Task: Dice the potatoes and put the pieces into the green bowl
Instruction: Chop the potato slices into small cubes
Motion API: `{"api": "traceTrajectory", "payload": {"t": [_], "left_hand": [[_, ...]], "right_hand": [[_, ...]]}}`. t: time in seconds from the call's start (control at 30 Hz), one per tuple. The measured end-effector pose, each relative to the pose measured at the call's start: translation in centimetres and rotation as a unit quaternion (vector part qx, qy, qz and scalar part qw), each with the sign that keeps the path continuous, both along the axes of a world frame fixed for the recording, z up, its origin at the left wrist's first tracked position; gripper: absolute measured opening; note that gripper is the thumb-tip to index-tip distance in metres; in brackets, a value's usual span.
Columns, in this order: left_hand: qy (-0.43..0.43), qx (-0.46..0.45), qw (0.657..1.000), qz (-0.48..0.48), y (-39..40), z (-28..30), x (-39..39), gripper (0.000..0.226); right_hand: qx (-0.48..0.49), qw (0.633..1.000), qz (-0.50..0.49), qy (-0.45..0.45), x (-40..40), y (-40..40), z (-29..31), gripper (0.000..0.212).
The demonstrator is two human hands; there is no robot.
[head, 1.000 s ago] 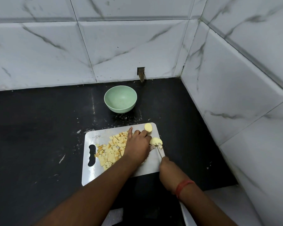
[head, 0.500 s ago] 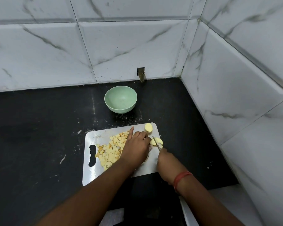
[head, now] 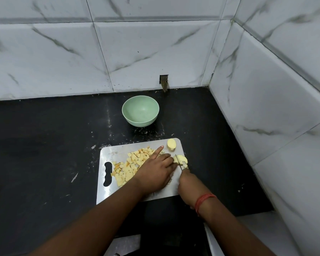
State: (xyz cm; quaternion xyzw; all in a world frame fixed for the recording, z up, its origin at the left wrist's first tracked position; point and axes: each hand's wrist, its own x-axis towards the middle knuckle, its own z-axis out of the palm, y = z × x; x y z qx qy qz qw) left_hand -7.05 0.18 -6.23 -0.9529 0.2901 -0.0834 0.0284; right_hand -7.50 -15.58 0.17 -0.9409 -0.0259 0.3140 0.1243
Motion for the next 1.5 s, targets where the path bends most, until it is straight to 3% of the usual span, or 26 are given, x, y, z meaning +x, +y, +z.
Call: {"api": "traceTrajectory", "payload": {"t": [0.57,0.8,0.97,1.5], "left_hand": [[0.001,0.016,1.0,0.01,-0.3,-0.1,-0.1,0.049],[0.003,0.008,1.0,0.014,-0.1,-0.1,-0.3,0.048],[0.0,-0.007,1.0,0.023,0.5,-0.8,-0.9,0.049],[0.044,0.019,0.998,0.034,0.3,-0.3,-1.0,0.061]], "right_hand": [[-0.004,1.0,0.027,-0.002,-1.2,-1.4,-1.2,0.032],[-0.008,0.999,0.032,-0.003,-3.0,-3.3,-0.3,0.045],[0.002,0.999,0.027,-0.035,-1.4,-2.1,0.9,0.036],[-0.036,0.999,0.014,-0.011,-0.4,0.3,-1.1,0.043]]}}
